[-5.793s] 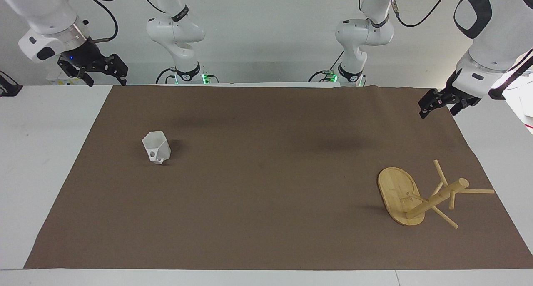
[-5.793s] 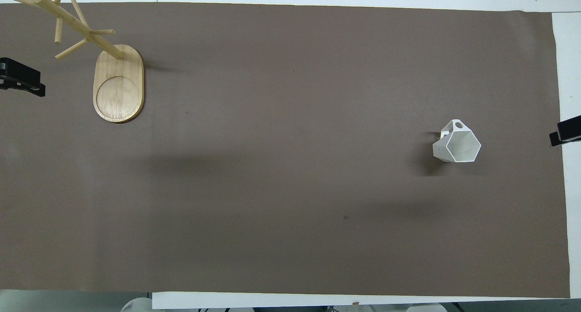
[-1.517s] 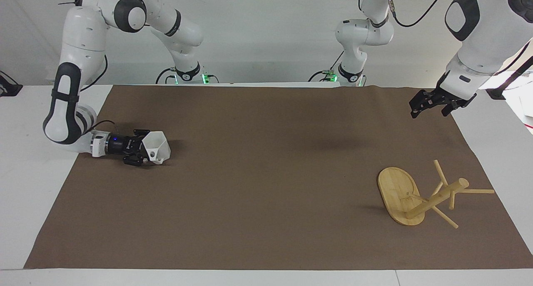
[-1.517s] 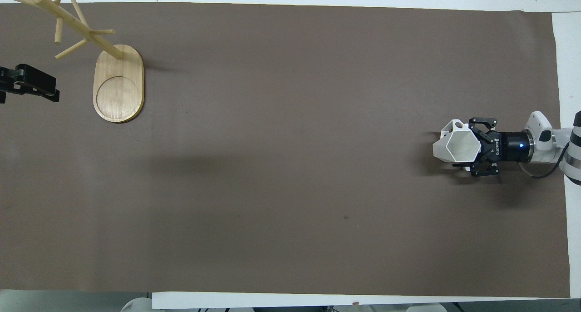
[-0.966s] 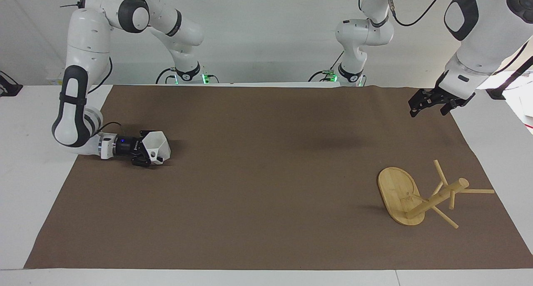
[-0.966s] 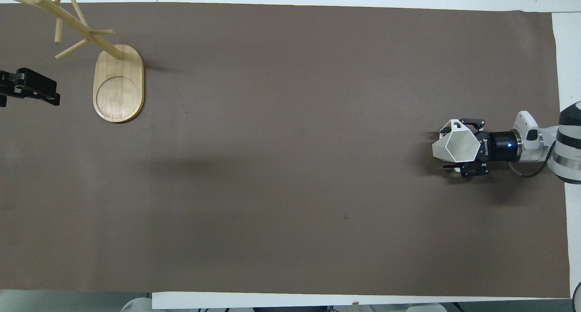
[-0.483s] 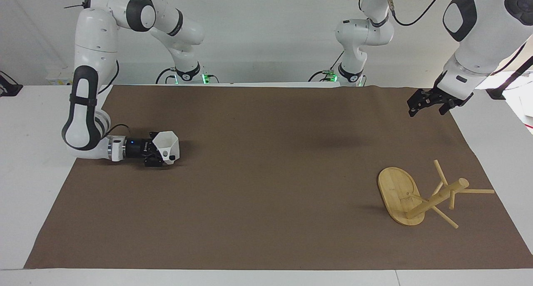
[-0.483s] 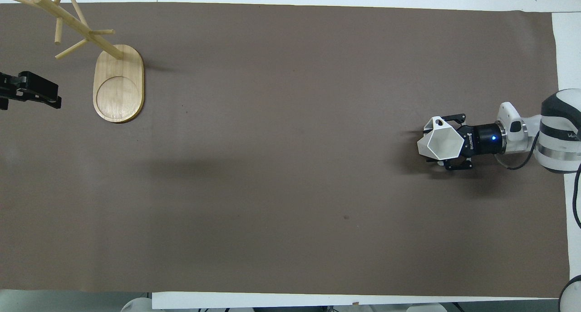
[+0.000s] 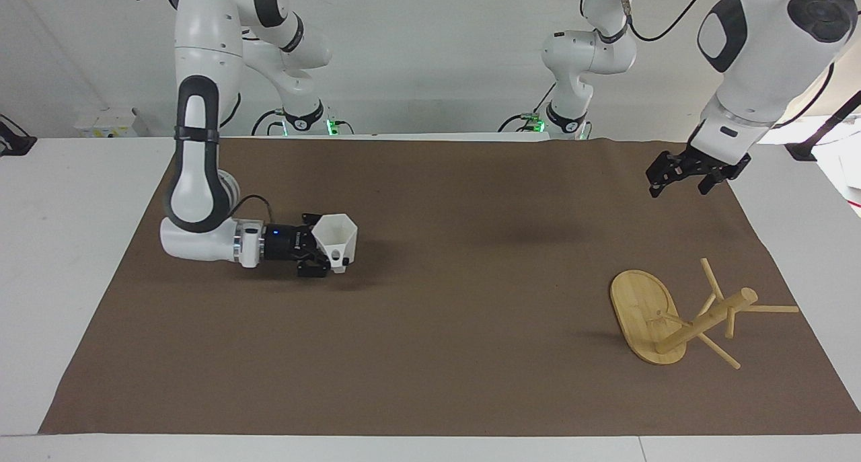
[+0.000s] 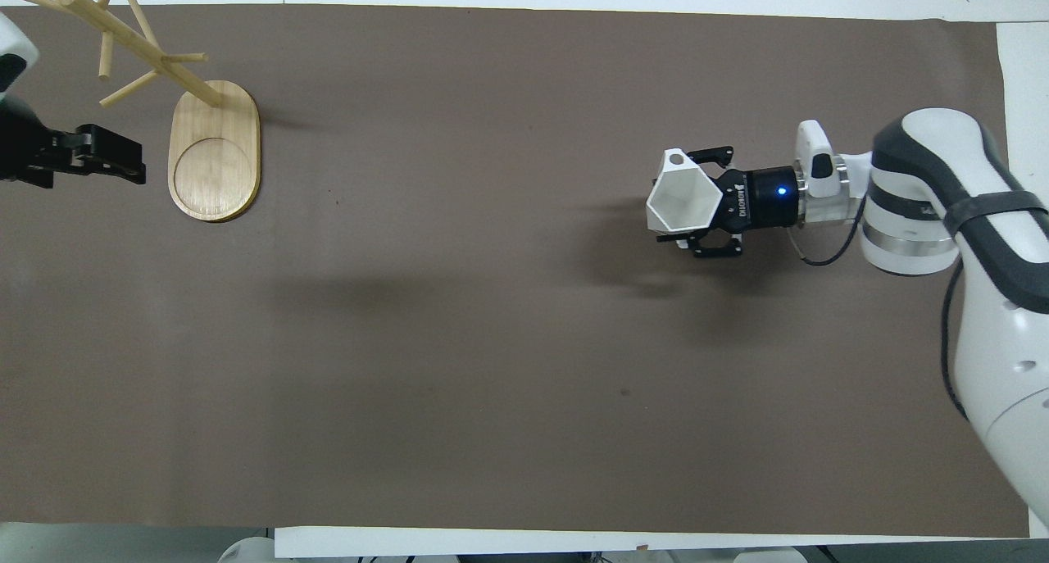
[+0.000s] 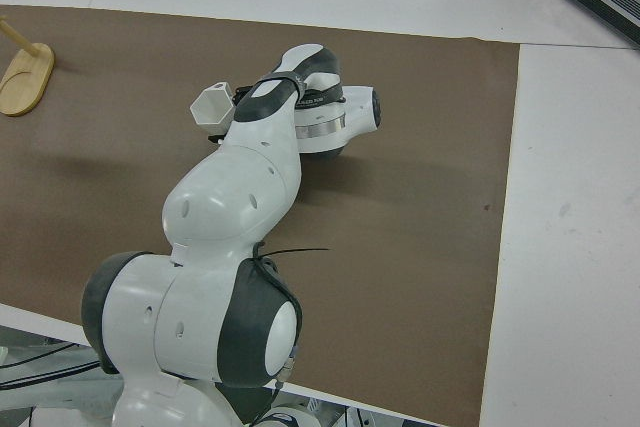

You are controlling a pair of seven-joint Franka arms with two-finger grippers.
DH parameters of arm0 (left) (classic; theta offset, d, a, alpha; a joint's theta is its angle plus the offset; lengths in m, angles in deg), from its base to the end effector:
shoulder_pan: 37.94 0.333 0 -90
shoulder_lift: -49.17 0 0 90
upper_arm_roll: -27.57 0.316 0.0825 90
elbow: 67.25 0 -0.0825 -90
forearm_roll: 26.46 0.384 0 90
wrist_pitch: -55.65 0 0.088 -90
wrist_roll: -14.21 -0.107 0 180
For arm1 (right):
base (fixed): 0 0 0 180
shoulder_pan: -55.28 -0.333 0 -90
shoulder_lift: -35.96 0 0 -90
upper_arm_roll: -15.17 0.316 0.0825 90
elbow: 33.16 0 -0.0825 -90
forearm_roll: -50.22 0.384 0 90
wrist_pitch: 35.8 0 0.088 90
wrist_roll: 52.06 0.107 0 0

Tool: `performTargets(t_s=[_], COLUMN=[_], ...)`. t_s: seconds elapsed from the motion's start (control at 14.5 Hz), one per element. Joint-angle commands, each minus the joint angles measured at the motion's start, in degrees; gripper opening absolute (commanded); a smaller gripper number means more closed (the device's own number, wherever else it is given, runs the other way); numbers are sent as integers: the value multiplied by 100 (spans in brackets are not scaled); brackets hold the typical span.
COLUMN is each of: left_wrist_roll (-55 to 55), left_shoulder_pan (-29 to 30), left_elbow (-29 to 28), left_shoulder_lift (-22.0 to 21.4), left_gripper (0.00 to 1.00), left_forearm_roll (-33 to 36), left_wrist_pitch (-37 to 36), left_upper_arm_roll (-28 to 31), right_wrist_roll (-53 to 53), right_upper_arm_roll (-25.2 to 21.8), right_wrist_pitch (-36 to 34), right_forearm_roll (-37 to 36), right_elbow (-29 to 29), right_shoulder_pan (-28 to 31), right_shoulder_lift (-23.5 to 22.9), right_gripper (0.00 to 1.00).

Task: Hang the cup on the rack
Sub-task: 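Lift the cup with the right gripper while the left gripper approaches it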

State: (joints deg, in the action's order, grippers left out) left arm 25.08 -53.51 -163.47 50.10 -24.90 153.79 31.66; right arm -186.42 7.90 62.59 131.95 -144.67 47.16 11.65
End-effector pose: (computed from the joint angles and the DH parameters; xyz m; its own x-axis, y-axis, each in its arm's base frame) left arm 0.5578 -0.1110 0.5763 0.9996 -0.0146 0.0223 -0.0140 -0.9996 -0.0244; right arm 0.5916 0.1050 0.2832 0.0053 0.2547 0.9670 0.9997 0.0227 -0.0114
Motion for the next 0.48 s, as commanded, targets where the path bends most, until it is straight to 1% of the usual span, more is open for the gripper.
performTargets(t_s=[0.0,0.14,0.21,0.34,0.41], left_wrist_roll=[1001,2010,2346,2935,3312], left_shoulder_pan=[-612,-1068,-1297,-1675,-1825], left_elbow=[-327,-284,-135,312,506], left_shoulder_lift=[-234,-85,12,371,652], left_gripper=[100,99,99,99,99], left_forearm_roll=[21,-259,-339,-358,-445], left_wrist_pitch=[372,731,777,751,803], left_upper_arm_roll=[40,40,48,48,48], right_wrist_roll=[548,1040,1226,1350,1403], right_upper_arm_roll=[-29,-29,-29,-29,-29], right_wrist_pitch=[565,1266,1592,2356,2621], right_forearm_roll=[571,888,932,1125,1318], right_elbow=[-64,49,76,94,103], right_shoulder_pan=[-539,-1049,-1252,-1673,-1876], right_shoulder_lift=[180,242,277,382,382], right_gripper=[45,45,45,45,45])
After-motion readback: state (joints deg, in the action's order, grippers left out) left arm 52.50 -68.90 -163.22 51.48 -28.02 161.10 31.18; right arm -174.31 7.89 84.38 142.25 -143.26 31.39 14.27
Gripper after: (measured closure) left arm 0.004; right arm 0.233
